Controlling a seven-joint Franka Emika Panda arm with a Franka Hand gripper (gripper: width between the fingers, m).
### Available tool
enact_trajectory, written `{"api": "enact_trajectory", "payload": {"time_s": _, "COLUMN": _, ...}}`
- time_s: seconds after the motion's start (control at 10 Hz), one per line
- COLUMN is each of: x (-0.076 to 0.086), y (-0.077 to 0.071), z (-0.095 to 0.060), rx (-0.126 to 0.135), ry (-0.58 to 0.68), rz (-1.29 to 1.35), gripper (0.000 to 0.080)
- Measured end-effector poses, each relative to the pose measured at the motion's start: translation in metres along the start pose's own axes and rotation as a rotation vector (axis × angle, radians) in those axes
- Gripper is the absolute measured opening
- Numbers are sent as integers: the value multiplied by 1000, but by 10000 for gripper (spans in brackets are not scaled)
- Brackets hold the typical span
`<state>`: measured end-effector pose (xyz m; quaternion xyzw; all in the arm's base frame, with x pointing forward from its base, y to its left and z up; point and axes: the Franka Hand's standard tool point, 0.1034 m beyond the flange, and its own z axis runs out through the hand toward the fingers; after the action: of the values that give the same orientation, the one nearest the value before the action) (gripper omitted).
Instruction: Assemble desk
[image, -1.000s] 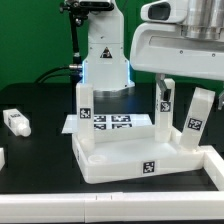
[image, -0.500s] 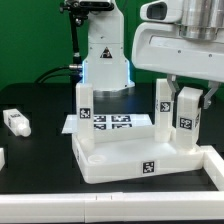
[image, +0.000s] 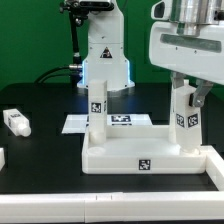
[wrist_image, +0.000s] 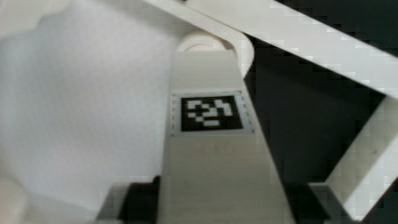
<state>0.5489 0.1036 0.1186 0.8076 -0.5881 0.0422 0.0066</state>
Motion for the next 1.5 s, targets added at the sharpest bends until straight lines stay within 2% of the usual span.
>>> {"api": "enact_trajectory", "payload": {"time_s": 0.2, "x": -7, "y": -7, "z": -1, "rx": 10, "ry": 7, "rz": 198, "gripper": 284}}
{"api": "enact_trajectory", "payload": {"time_s": 0.5, "x": -23, "y": -23, "z": 1, "rx": 74, "ry": 18, "rz": 536, "gripper": 284}}
{"api": "enact_trajectory", "payload": {"time_s": 0.6, "x": -22, "y": -27, "z": 1, "rx": 80, "ry": 15, "rz": 582, "gripper": 284}}
{"api": "enact_trajectory", "payload": {"time_s": 0.8, "x": -22, "y": -27, "z": 1, "rx": 80, "ry": 14, "rz": 543, "gripper": 284}}
{"api": "enact_trajectory", "payload": {"time_s": 0.9, "x": -20, "y": -26, "z": 2, "rx": 76, "ry": 20, "rz": 416, "gripper": 360}}
{"api": "enact_trajectory", "payload": {"time_s": 1.0, "x": -13, "y": -24, "z": 3, "rx": 65, "ry": 25, "rz": 263, "gripper": 555}}
{"api": "enact_trajectory", "payload": {"time_s": 1.1, "x": -13, "y": -22, "z": 3, "rx": 43, "ry": 27, "rz": 110, "gripper": 555}}
{"api": "enact_trajectory", "payload": {"time_s": 1.2, "x": -13, "y": -22, "z": 2, "rx": 42, "ry": 28, "rz": 3, "gripper": 621}}
{"api": "enact_trajectory", "payload": {"time_s": 1.5, "x": -12, "y": -21, "z": 3, "rx": 38, "ry": 34, "rz": -175, "gripper": 648}}
